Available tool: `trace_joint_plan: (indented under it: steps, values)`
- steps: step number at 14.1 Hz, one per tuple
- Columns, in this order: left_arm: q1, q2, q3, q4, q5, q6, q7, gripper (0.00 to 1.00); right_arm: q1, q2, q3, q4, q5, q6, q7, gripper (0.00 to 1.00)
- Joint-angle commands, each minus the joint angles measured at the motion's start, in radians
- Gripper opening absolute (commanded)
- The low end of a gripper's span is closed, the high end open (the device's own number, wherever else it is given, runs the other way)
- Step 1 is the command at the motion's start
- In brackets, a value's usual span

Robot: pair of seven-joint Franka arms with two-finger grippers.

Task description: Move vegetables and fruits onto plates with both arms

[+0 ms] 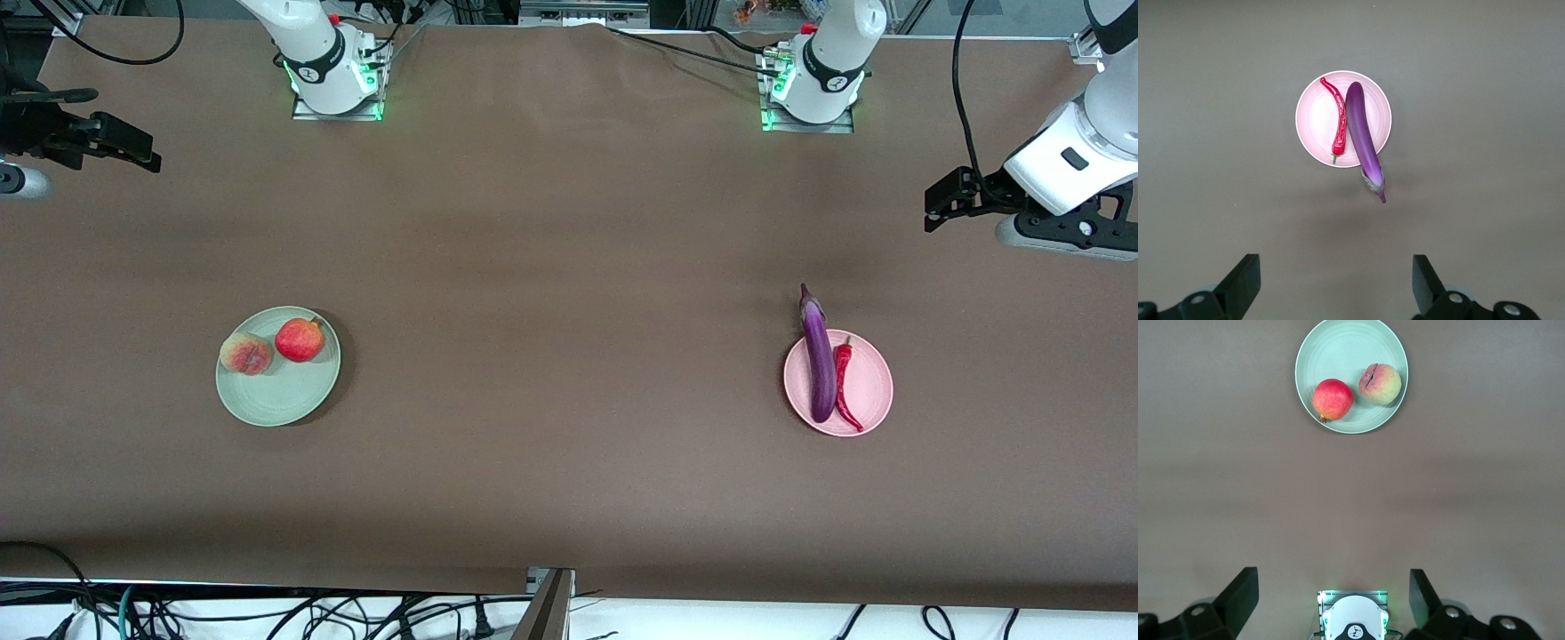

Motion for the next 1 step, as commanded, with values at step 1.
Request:
trace_joint_plan:
  steps: [1]
  values:
    - [0.006, 0.006, -0.001, 0.025, -0.015, -0.022, 0.018, 1.0, -0.014, 0.009, 0.011, 0.02, -0.013, -0.007, -0.003, 1.0]
